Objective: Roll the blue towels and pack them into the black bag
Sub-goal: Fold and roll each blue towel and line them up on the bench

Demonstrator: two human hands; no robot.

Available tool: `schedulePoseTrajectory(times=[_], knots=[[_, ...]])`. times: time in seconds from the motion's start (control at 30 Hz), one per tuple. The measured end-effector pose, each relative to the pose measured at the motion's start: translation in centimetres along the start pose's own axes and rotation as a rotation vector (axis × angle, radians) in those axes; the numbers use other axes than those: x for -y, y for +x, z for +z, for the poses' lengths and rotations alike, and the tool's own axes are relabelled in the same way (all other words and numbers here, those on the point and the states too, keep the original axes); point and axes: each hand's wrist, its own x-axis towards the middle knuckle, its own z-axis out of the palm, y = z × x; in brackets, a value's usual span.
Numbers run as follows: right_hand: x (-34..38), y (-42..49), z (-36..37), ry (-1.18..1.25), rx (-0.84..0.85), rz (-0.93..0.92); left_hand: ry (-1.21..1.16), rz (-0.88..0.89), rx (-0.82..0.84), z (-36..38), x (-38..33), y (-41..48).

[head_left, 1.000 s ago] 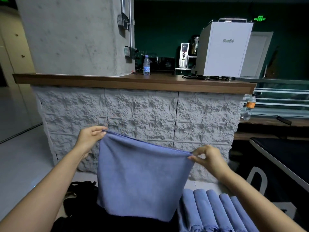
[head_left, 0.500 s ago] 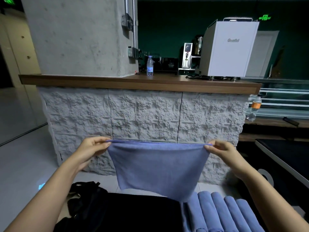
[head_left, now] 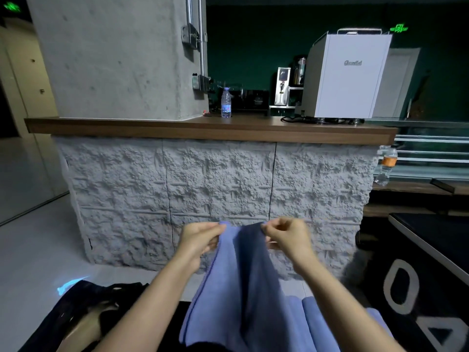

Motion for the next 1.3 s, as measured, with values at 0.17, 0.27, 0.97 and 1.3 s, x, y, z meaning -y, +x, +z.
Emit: schedulePoseTrajectory(times=[0.17, 0.27, 0.97, 1.3], knots=[[0.1, -0.8, 2.9, -0.114, -0.002, -0.114, 0.1, 0.1, 0.062, 3.2, -0.1, -1.2], [0.1, -1.1, 3.0, -0.108, 0.028, -0.148, 0.117, 0.169, 0.056, 3.3, 0.0, -1.4], [1.5, 2.9, -5.2, -0.611, 0.711, -0.258, 0.289, 0.19, 0.337, -3.4, -2.9, 1.1], [-1.2, 2.2, -4.9, -0.916, 0.425, -0.481, 0.345, 0.127, 0.194, -2.1, 2.4, 1.0]])
